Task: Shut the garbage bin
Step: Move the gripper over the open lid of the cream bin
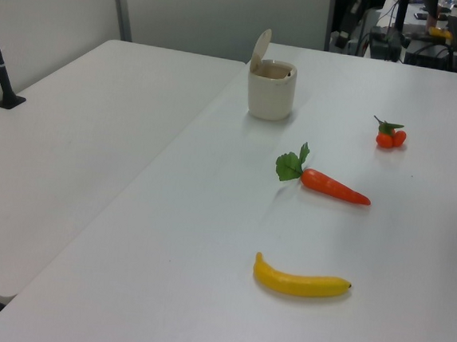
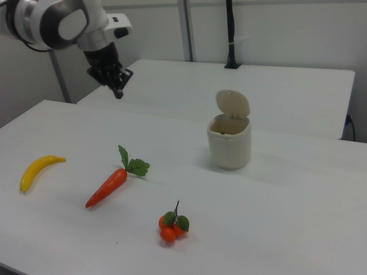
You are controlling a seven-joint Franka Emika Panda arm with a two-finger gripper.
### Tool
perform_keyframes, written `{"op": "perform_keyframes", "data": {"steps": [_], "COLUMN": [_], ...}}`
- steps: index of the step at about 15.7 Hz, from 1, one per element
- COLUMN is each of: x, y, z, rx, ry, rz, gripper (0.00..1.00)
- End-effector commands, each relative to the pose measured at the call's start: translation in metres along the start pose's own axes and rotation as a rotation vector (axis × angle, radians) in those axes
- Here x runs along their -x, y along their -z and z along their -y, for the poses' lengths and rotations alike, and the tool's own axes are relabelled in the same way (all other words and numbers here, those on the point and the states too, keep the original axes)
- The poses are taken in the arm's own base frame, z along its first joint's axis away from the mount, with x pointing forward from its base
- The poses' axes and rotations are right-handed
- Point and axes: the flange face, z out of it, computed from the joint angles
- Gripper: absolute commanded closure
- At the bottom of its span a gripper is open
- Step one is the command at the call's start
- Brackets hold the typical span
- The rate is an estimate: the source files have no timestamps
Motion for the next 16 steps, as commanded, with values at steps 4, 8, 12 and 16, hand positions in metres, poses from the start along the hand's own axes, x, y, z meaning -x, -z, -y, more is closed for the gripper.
{"op": "perform_keyframes", "data": {"steps": [4, 8, 12, 16], "x": [-0.046, -0.065, -0.089, -0.111], "y": [-0.004, -0.004, -0.02, -0.042], "z": [-0.065, -0.078, -0.094, -0.116], "rx": [0.049, 0.074, 0.094, 0.116], "ry": [-0.179, -0.257, -0.29, -0.343], "rz": [-0.241, -0.414, -0.501, -0.599], "gripper": [1.0, 1.0, 1.0, 1.0]}}
